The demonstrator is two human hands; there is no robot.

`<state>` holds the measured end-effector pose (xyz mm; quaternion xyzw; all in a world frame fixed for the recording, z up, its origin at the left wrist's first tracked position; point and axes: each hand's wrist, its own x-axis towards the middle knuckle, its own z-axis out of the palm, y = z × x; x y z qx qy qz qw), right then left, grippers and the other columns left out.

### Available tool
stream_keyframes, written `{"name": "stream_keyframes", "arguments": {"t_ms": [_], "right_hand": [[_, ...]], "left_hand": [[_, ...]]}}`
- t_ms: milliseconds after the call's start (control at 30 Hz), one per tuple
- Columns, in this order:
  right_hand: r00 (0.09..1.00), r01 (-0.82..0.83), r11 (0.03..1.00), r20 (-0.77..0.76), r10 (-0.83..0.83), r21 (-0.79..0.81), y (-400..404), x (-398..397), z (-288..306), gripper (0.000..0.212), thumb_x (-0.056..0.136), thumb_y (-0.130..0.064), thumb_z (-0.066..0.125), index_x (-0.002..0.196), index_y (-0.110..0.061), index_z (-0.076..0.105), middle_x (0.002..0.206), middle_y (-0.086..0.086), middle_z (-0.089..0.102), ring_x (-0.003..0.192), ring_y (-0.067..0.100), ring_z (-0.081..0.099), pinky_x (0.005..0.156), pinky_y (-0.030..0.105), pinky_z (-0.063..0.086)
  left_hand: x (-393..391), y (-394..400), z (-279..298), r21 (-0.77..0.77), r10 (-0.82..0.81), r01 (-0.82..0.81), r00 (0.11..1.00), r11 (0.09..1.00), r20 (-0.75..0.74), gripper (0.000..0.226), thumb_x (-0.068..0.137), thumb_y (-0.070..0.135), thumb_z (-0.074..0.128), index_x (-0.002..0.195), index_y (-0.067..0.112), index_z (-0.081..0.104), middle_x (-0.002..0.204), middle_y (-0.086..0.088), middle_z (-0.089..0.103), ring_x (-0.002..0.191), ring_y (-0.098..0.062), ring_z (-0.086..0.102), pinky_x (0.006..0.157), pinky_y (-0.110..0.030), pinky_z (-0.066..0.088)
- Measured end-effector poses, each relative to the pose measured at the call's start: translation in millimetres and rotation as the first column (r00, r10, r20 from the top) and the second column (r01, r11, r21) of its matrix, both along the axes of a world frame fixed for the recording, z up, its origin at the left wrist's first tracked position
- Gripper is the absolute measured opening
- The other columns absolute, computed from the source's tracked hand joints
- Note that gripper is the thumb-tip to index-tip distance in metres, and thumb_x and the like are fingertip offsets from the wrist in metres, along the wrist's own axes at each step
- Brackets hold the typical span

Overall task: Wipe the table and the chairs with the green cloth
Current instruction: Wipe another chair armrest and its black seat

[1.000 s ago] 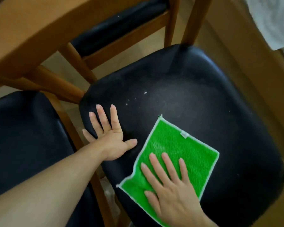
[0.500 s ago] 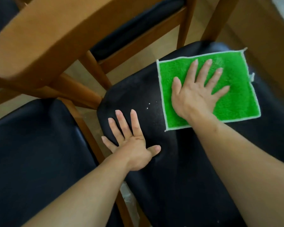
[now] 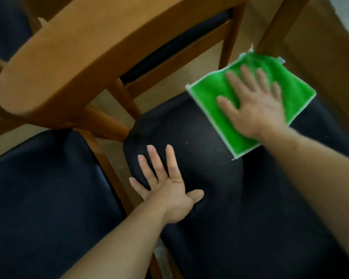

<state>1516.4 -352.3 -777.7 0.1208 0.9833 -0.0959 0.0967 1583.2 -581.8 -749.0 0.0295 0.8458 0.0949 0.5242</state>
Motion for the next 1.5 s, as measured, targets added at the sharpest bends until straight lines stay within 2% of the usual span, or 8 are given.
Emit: {"name": "stream_keyframes", "arguments": {"t_ms": [167, 267, 467, 700, 900, 1200, 1367, 1500], "right_hand": [[0.975, 0.21, 0.978, 0.066, -0.21, 0.006, -37.9, -16.8, -0.4, 0.064, 0.092, -0.063, 0.008, 0.152, -0.041, 0.002, 0.162, -0.004, -0.009, 0.146, 0.031, -0.017, 0.112, 0.062, -0.01], [0.995, -0.071, 0.997, 0.068, 0.07, 0.023, -99.4, -29.9, 1.5, 0.058, 0.095, -0.058, 0.008, 0.15, -0.041, 0.013, 0.162, -0.002, 0.004, 0.146, 0.036, -0.013, 0.105, 0.067, -0.014], [0.903, -0.429, 0.903, -0.016, 0.429, -0.02, -133.0, -43.3, 8.8, 0.049, 0.099, -0.05, 0.022, 0.133, -0.032, 0.052, 0.134, -0.003, 0.055, 0.129, 0.027, 0.041, 0.11, 0.058, 0.01], [0.991, -0.136, 0.99, -0.018, 0.135, -0.033, 16.2, -5.8, 2.6, 0.056, 0.096, -0.061, 0.016, 0.15, -0.044, 0.013, 0.161, -0.01, 0.011, 0.148, 0.017, 0.004, 0.116, 0.045, 0.001], [0.943, 0.325, 0.943, 0.047, -0.329, 0.076, 64.1, 59.4, 0.7, 0.067, 0.088, -0.067, 0.008, 0.151, -0.043, 0.003, 0.163, -0.006, 0.0, 0.148, 0.027, 0.003, 0.116, 0.057, 0.008], [0.969, 0.183, 0.981, 0.159, -0.191, 0.06, -34.7, 158.9, 5.8, 0.059, 0.089, -0.065, -0.003, 0.14, -0.05, -0.029, 0.155, -0.01, -0.029, 0.145, 0.024, -0.023, 0.115, 0.053, -0.008], [0.974, 0.094, 0.995, 0.204, -0.096, 0.021, -92.2, 215.3, 13.2, 0.064, 0.093, -0.064, 0.002, 0.149, -0.041, -0.016, 0.16, -0.001, -0.019, 0.146, 0.031, -0.019, 0.115, 0.06, -0.001], [0.962, -0.107, 0.994, 0.252, 0.106, -0.008, -135.9, 244.7, 20.5, 0.064, 0.097, -0.057, 0.016, 0.152, -0.025, 0.019, 0.159, 0.011, 0.018, 0.144, 0.042, 0.011, 0.107, 0.066, 0.012]], "left_hand": [[1.0, 2.8, -5.8, -0.056, -0.015, 0.015, 1.0, 0.998, 0.001, 0.125, 0.084, 0.065, 0.054, 0.095, 0.036, -0.067, 0.106, -0.004, -0.074, 0.091, -0.025, -0.071, 0.094, -0.064, -0.029], [-1.1, 4.4, -7.4, -0.098, -0.037, 0.037, 0.999, 0.994, -0.002, 0.125, 0.082, 0.07, 0.05, 0.093, 0.032, -0.068, 0.106, -0.008, -0.074, 0.089, -0.029, -0.071, 0.093, -0.067, -0.027], [-3.7, 8.2, -5.3, -0.173, -0.029, 0.035, 0.999, 0.984, 0.036, 0.126, 0.081, 0.075, 0.047, 0.085, 0.026, -0.07, 0.104, -0.011, -0.074, 0.088, -0.032, -0.069, 0.099, -0.068, -0.022], [-0.6, 2.1, 1.9, -0.026, 0.02, -0.019, 0.999, 0.999, 0.026, 0.122, 0.087, 0.063, 0.053, 0.097, 0.037, -0.066, 0.106, -0.003, -0.074, 0.091, -0.025, -0.07, 0.099, -0.065, -0.026], [1.1, 0.2, -0.2, 0.014, 0.026, -0.026, 0.999, 1.0, -0.024, 0.121, 0.087, 0.063, 0.052, 0.098, 0.038, -0.066, 0.107, -0.001, -0.074, 0.097, -0.026, -0.067, 0.097, -0.063, -0.028], [9.7, -6.6, -4.6, 0.109, 0.061, -0.038, 0.976, 0.993, -0.21, 0.12, 0.083, 0.068, 0.054, 0.113, 0.041, -0.059, 0.115, 0.005, -0.071, 0.104, -0.022, -0.065, 0.102, -0.063, -0.021], [35.3, -40.9, 0.3, 0.395, 0.348, -0.156, 0.806, 0.905, -0.478, 0.095, 0.091, 0.041, 0.058, 0.152, 0.03, -0.014, 0.157, 0.014, -0.024, 0.145, -0.01, -0.019, 0.12, -0.045, 0.005], [57.2, -72.6, 6.0, 0.438, 0.464, -0.265, 0.764, 0.859, -0.448, 0.074, 0.097, 0.033, 0.05, 0.155, 0.026, 0.005, 0.162, 0.011, 0.001, 0.139, 0.007, 0.003, 0.103, -0.005, 0.006]]}}
